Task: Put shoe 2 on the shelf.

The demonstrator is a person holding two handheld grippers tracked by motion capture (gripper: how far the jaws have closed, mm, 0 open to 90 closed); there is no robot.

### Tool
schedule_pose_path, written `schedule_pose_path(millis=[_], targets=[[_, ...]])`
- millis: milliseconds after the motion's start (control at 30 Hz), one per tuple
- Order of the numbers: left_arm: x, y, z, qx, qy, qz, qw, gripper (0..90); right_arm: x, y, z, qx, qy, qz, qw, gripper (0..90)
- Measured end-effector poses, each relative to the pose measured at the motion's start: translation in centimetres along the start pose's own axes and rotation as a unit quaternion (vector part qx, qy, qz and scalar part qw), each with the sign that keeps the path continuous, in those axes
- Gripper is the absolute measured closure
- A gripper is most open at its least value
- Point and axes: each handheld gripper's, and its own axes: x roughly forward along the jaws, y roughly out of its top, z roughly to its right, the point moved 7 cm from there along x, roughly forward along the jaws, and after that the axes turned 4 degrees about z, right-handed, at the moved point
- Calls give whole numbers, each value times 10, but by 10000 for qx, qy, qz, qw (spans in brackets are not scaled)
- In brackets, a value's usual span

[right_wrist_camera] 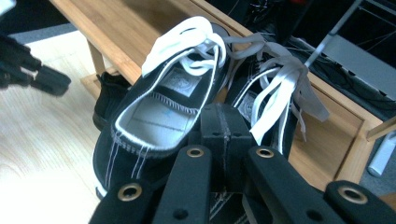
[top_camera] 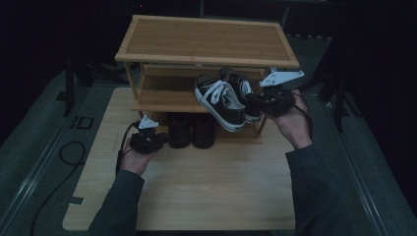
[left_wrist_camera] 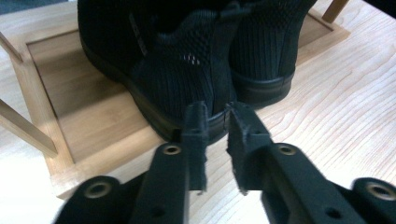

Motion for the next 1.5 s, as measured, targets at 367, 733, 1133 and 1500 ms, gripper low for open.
schedule_pose_path(millis=[367, 733, 1133, 1500], targets=[[-14, 36, 5, 536, 77, 41, 9985, 900, -11, -15, -8, -240, 115, -54, 9996, 900], [-21, 67, 9, 788, 151, 136, 9967, 900, -19, -31, -12, -263, 144, -100, 9995, 900], [-18, 93, 3, 837, 177, 208, 9961, 900, -16, -56, -21, -297, 336, -304, 9985, 900], [-7, 112, -3, 836, 311, 142, 9959, 900, -8, -64, -39, -462, 598, -366, 9965, 900]])
